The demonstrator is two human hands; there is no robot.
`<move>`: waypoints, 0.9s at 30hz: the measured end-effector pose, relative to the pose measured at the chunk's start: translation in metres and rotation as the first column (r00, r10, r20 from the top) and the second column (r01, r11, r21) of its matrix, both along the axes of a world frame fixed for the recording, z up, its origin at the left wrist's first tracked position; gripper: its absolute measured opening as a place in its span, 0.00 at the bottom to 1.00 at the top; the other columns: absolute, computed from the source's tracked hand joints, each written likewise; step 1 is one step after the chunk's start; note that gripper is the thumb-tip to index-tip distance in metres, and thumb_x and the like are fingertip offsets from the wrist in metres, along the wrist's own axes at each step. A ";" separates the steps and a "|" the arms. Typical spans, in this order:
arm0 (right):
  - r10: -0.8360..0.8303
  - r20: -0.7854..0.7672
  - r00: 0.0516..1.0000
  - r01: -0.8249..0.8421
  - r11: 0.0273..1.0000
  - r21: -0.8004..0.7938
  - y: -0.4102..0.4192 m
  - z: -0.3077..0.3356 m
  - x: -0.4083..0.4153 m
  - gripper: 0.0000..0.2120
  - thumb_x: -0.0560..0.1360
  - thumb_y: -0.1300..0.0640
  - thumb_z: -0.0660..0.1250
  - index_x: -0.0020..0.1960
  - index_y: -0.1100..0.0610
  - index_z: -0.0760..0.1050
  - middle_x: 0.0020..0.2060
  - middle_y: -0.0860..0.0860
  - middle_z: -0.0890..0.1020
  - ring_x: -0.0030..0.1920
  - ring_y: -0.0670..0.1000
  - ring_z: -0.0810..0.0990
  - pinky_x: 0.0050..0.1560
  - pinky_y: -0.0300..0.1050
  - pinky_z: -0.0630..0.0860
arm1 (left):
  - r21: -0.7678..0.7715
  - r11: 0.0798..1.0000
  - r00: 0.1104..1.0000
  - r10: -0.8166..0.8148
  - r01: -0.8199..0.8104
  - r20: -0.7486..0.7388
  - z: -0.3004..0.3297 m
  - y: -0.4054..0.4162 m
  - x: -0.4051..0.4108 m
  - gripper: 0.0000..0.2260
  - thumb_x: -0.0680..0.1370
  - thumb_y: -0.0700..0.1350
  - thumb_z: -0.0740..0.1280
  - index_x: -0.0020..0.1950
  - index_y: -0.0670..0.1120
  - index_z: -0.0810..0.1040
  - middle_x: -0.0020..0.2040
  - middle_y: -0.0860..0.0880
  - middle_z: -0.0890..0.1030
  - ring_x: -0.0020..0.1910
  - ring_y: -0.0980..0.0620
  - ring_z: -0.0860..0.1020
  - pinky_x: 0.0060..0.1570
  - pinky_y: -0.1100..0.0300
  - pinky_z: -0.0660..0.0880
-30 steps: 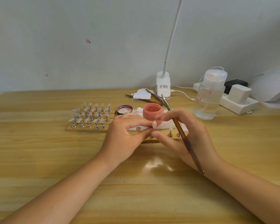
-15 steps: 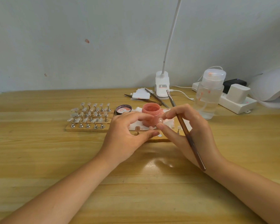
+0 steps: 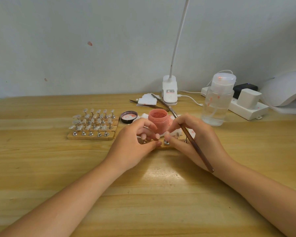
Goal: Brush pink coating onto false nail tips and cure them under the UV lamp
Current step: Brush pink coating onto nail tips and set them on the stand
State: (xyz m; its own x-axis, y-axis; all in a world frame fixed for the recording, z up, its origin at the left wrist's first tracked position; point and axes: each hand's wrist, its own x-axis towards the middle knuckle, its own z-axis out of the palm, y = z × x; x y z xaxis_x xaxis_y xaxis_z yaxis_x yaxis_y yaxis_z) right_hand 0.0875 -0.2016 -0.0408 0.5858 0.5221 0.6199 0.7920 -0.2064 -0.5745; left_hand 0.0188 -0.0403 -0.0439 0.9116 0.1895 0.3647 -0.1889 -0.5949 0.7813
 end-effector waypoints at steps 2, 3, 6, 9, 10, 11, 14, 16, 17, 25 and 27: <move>-0.002 0.021 1.000 0.002 1.000 -0.006 0.000 -0.001 0.000 0.09 0.68 0.61 0.74 0.42 0.53 0.75 0.39 0.41 0.79 0.45 0.42 0.77 0.48 0.37 0.72 | 0.001 1.000 1.000 0.001 -0.001 -0.003 0.000 0.001 0.001 0.12 0.67 0.42 0.75 0.44 0.53 0.74 0.38 0.60 0.81 0.35 0.60 0.73 0.40 0.74 0.67; -0.006 0.030 1.000 0.006 1.000 -0.009 0.000 -0.001 0.000 0.09 0.68 0.60 0.74 0.42 0.53 0.75 0.39 0.41 0.79 0.45 0.42 0.77 0.47 0.36 0.72 | 0.004 1.000 1.000 0.004 -0.004 -0.004 0.000 0.001 0.001 0.12 0.68 0.42 0.74 0.44 0.53 0.75 0.38 0.60 0.81 0.37 0.58 0.75 0.40 0.75 0.67; -0.006 0.038 0.999 0.006 1.000 -0.018 0.001 -0.001 0.001 0.08 0.68 0.60 0.74 0.42 0.55 0.75 0.38 0.41 0.79 0.43 0.43 0.77 0.47 0.39 0.73 | 0.011 1.000 1.000 0.013 -0.013 -0.002 -0.001 0.002 0.001 0.12 0.68 0.42 0.74 0.44 0.53 0.75 0.38 0.60 0.81 0.40 0.55 0.76 0.41 0.73 0.67; 0.005 0.040 0.999 -0.004 0.999 -0.035 0.001 -0.001 0.002 0.08 0.68 0.61 0.74 0.42 0.57 0.76 0.38 0.44 0.79 0.43 0.46 0.78 0.46 0.46 0.76 | 0.010 1.000 1.000 0.009 -0.009 0.004 -0.001 0.001 0.001 0.12 0.68 0.42 0.74 0.44 0.55 0.74 0.39 0.60 0.81 0.41 0.55 0.76 0.40 0.74 0.66; 0.003 0.044 0.999 -0.001 0.999 -0.041 0.001 0.000 0.001 0.08 0.68 0.60 0.75 0.42 0.57 0.76 0.39 0.44 0.79 0.43 0.46 0.78 0.46 0.47 0.76 | 0.010 1.000 1.000 0.006 -0.007 0.005 0.000 0.002 0.000 0.13 0.68 0.42 0.74 0.44 0.55 0.74 0.39 0.61 0.81 0.41 0.56 0.76 0.40 0.74 0.66; -0.002 0.047 0.999 0.004 0.999 -0.045 0.001 -0.001 0.001 0.08 0.67 0.60 0.75 0.43 0.57 0.76 0.39 0.44 0.79 0.43 0.46 0.78 0.46 0.48 0.76 | 0.010 1.000 1.000 0.004 -0.004 0.006 0.000 0.001 0.000 0.13 0.68 0.42 0.74 0.44 0.55 0.74 0.39 0.61 0.82 0.40 0.57 0.76 0.40 0.75 0.66; -0.005 0.038 0.999 0.007 0.999 -0.052 -0.003 0.001 0.001 0.10 0.67 0.54 0.74 0.44 0.54 0.76 0.41 0.40 0.79 0.46 0.43 0.77 0.48 0.42 0.74 | 0.004 1.000 1.000 0.002 -0.002 0.001 0.000 0.001 0.000 0.13 0.67 0.43 0.74 0.45 0.55 0.74 0.39 0.60 0.82 0.41 0.58 0.77 0.41 0.73 0.67; -0.006 0.041 0.999 0.009 0.998 -0.066 -0.008 0.002 0.003 0.12 0.66 0.49 0.72 0.46 0.53 0.76 0.43 0.38 0.78 0.49 0.41 0.76 0.51 0.37 0.72 | -0.005 1.000 1.000 0.001 -0.001 -0.009 0.000 0.002 0.000 0.14 0.67 0.44 0.75 0.46 0.55 0.74 0.39 0.60 0.82 0.40 0.60 0.77 0.42 0.73 0.67; -0.011 0.041 0.999 0.014 0.997 -0.078 -0.011 0.003 0.005 0.13 0.66 0.48 0.71 0.46 0.53 0.76 0.43 0.39 0.78 0.49 0.41 0.76 0.52 0.37 0.72 | -0.008 1.000 1.000 -0.004 0.004 -0.014 0.001 0.002 0.000 0.14 0.67 0.44 0.75 0.47 0.54 0.74 0.39 0.60 0.82 0.39 0.61 0.76 0.41 0.73 0.66; 0.011 0.034 0.999 -0.007 0.994 -0.105 -0.016 0.001 0.010 0.10 0.67 0.50 0.69 0.45 0.54 0.75 0.42 0.43 0.80 0.47 0.42 0.77 0.50 0.40 0.72 | 0.016 1.000 0.999 -0.014 0.015 -0.034 0.001 0.002 -0.001 0.17 0.66 0.44 0.76 0.49 0.56 0.74 0.39 0.60 0.81 0.42 0.59 0.76 0.42 0.74 0.65; 0.008 0.037 0.999 -0.004 0.994 -0.109 -0.016 0.000 0.011 0.10 0.68 0.50 0.68 0.45 0.54 0.76 0.41 0.42 0.80 0.47 0.42 0.77 0.50 0.41 0.73 | 0.019 1.000 0.999 -0.014 0.015 -0.039 0.002 0.002 -0.001 0.17 0.66 0.44 0.76 0.50 0.56 0.74 0.40 0.61 0.81 0.43 0.60 0.76 0.42 0.76 0.65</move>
State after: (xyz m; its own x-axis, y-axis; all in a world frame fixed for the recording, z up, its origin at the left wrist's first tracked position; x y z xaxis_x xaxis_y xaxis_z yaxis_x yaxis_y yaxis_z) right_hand 0.0981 -0.2175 -0.0408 0.5598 0.5909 0.5809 0.8140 -0.2612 -0.5188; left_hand 0.0177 -0.0385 -0.0424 0.9278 0.1689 0.3326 -0.1677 -0.6077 0.7763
